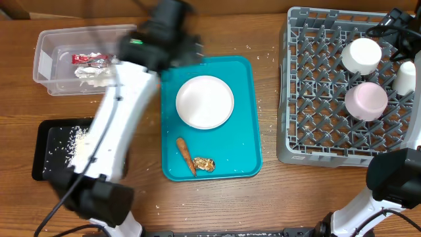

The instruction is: Sort waste into correct bins and load items into the dishwasher

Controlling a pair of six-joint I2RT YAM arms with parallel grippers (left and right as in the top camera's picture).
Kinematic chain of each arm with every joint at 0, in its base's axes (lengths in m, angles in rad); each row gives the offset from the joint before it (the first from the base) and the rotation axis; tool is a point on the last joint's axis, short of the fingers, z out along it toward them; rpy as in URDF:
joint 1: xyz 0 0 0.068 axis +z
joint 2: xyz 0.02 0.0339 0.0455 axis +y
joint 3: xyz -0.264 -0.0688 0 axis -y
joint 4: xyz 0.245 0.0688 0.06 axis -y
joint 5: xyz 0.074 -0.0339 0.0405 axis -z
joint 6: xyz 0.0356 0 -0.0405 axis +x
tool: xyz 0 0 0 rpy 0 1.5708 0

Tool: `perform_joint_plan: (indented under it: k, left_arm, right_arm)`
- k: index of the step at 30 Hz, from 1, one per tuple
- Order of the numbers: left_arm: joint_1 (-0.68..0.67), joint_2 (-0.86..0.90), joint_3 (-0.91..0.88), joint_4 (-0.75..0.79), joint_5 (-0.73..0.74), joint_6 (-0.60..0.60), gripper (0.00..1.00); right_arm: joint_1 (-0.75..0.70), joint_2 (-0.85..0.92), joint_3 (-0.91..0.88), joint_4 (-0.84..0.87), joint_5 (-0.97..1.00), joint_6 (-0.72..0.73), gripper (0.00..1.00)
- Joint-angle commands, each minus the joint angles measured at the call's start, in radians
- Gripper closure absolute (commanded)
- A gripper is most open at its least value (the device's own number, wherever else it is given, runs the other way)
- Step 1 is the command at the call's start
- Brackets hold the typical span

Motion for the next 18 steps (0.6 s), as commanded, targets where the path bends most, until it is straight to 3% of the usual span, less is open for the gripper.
perform_joint_plan:
  k: [1,9,15,16,17,18]
  left_arm:
    - [0.152,-0.014,0.01,-0.067,0.043,-0.072,0.0]
    - [0.39,-0.011,0.006,-0.188,0.045,-0.072,0.0]
    - [0.417,-0.011,0.006,-0.188,0.05,-0.072,0.0]
    - [0.417,-0.011,0.006,-0.188,0.049,-0.072,0.0]
    - [0.417,-0.01,0.005,-0.188,0.05,-0.072,0.0]
    - [0.417,-0.01,0.005,-0.188,0.05,-0.072,0.0]
  right_arm:
    - [0.004,-0.002,0.01,0.007,0.007,0.008,0.0]
    - [0.004,-0.002,0.01,0.008,-0.023,0.016,0.0]
    - [0.011,0.0,0.01,-0.073,-0.696,0.049,0.0]
    - [0.024,0.001,0.01,-0.061,-0.793,0.008,0.0]
    - [0.064,0.001,0.01,-0.048,-0.894,-0.121,0.0]
    - [0.098,0.001,0.01,-0.055,-0.889,-0.162,0.0]
